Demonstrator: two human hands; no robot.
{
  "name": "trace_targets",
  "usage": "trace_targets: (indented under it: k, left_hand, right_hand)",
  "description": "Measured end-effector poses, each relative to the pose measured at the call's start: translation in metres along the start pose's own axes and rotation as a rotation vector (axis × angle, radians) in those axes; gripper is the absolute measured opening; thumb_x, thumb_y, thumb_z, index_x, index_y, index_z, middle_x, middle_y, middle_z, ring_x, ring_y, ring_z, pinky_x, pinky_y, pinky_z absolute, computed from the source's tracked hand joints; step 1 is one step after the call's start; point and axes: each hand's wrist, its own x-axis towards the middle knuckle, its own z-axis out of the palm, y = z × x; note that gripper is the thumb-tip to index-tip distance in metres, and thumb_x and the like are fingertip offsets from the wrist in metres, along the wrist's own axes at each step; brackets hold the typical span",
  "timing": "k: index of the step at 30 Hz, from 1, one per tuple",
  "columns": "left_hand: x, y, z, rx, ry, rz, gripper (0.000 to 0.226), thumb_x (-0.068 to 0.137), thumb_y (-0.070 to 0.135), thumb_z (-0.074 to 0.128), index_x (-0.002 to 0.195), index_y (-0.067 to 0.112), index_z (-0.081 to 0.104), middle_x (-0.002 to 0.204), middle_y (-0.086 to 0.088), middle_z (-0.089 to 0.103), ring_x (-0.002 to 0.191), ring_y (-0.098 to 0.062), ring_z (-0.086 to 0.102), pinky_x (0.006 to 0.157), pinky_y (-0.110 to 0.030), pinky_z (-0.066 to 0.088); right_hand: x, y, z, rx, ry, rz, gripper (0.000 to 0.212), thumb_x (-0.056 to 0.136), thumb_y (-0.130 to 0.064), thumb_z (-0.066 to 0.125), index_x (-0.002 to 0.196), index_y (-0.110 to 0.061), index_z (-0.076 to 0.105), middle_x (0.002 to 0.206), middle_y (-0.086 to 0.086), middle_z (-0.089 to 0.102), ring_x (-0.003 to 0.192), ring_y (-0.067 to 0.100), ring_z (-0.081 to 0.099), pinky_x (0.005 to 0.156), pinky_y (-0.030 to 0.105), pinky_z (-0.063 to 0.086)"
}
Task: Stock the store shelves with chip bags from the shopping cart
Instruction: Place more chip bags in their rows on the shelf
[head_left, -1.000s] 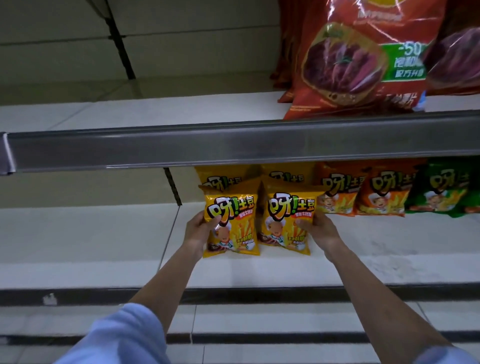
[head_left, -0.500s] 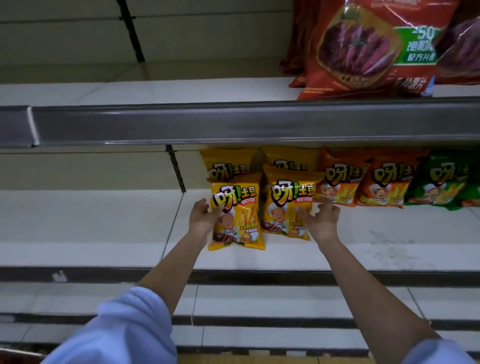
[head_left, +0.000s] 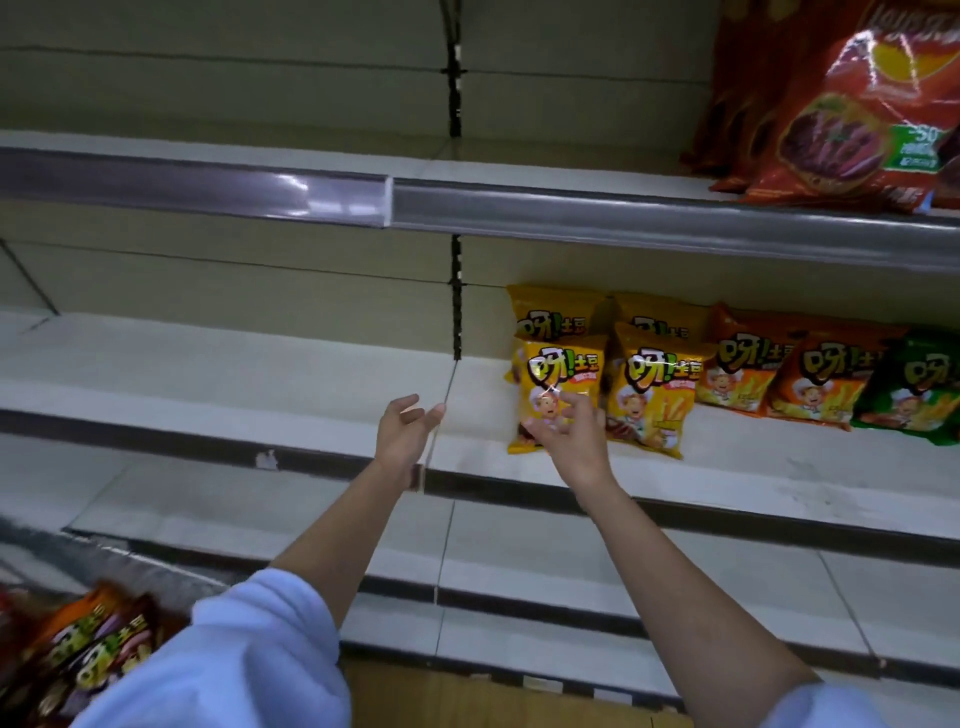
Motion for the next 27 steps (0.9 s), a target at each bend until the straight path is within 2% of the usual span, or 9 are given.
trace_targets:
  k: [2,5,8,14,18,20,22,24,27]
  left_hand:
    - [-0.01,-0.005,-0.033,-0.018,0.013,-0.007,0.047,0.088,0.021,0.068,0.13,0.011,0.049,0.127,-0.013,0.055,0.111,-0.021,0.051,0.103,-0.037,0.039]
    - [-0.026,-0.019,-0.089,-0.039,0.071,-0.009,0.042,0.089,0.019,0.067,0.128,0.011,0.051,0.122,-0.012,0.057,0.109,-0.023,0.054,0.095,-0.032,0.043]
    - [-0.044,-0.035,-0.141,-0.086,0.148,-0.026,0.039,0.091,0.013,0.063,0.128,0.005,0.051,0.107,-0.008,0.059,0.097,-0.019,0.057,0.077,-0.024,0.045]
    - [-0.077,-0.082,-0.242,-0.167,0.38,-0.142,0.035,0.089,0.016,0.067,0.12,0.007,0.053,0.115,-0.015,0.058,0.109,-0.027,0.056,0.092,-0.034,0.043]
    - [-0.094,-0.116,-0.293,-0.213,0.536,-0.208,0.033,0.088,0.017,0.069,0.115,0.006,0.053,0.121,-0.02,0.06,0.111,-0.032,0.058,0.079,-0.031,0.045]
    - [-0.103,-0.133,-0.314,-0.231,0.592,-0.267,0.032,0.089,0.021,0.068,0.115,0.007,0.055,0.119,-0.012,0.059,0.112,-0.028,0.056,0.087,-0.035,0.045]
    - [-0.11,-0.151,-0.333,-0.261,0.665,-0.32,0.031,0.088,0.025,0.069,0.111,0.01,0.056,0.119,-0.008,0.057,0.11,-0.026,0.056,0.086,-0.037,0.044]
    - [-0.116,-0.169,-0.346,-0.287,0.743,-0.363,0.031,0.087,0.026,0.07,0.11,0.011,0.055,0.118,-0.009,0.058,0.106,-0.024,0.057,0.082,-0.034,0.043]
    - [-0.121,-0.199,-0.357,-0.294,0.784,-0.455,0.035,0.085,0.032,0.072,0.11,0.016,0.052,0.125,-0.013,0.057,0.11,-0.027,0.056,0.089,-0.037,0.046]
  right_hand:
    - [-0.017,-0.012,0.024,0.008,-0.03,-0.029,0.063,0.082,-0.026,0.075,0.135,-0.009,0.044,0.13,0.011,0.038,0.111,0.026,0.053,0.099,0.04,0.046]
    - [-0.046,-0.033,0.06,-0.013,-0.112,-0.056,0.059,0.085,-0.028,0.073,0.133,-0.009,0.045,0.125,0.007,0.04,0.101,0.02,0.052,0.092,0.036,0.047]
    - [-0.072,-0.047,0.1,-0.013,-0.221,-0.097,0.056,0.086,-0.028,0.071,0.132,-0.011,0.045,0.126,0.008,0.042,0.097,0.017,0.053,0.084,0.031,0.048]
    - [-0.116,-0.061,0.194,-0.055,-0.515,-0.116,0.056,0.087,-0.031,0.069,0.134,-0.013,0.044,0.125,0.004,0.044,0.099,0.015,0.054,0.077,0.022,0.041]
    - [-0.136,-0.056,0.251,-0.101,-0.681,-0.123,0.054,0.089,-0.031,0.068,0.134,-0.014,0.044,0.124,0.003,0.046,0.091,0.01,0.052,0.071,0.017,0.041]
    - [-0.145,-0.05,0.281,-0.127,-0.766,-0.131,0.052,0.088,-0.03,0.068,0.132,-0.014,0.045,0.123,0.004,0.047,0.087,0.008,0.052,0.068,0.015,0.041]
    - [-0.153,-0.04,0.311,-0.157,-0.856,-0.126,0.053,0.088,-0.029,0.07,0.131,-0.012,0.046,0.122,0.007,0.049,0.088,0.011,0.053,0.073,0.019,0.042]
    - [-0.159,-0.029,0.335,-0.197,-0.936,-0.12,0.053,0.087,-0.028,0.071,0.13,-0.01,0.046,0.121,0.009,0.051,0.091,0.013,0.053,0.076,0.022,0.043]
    - [-0.163,-0.012,0.364,-0.252,-1.052,-0.096,0.053,0.087,-0.026,0.07,0.13,-0.007,0.046,0.118,0.007,0.052,0.092,0.012,0.053,0.068,0.017,0.042]
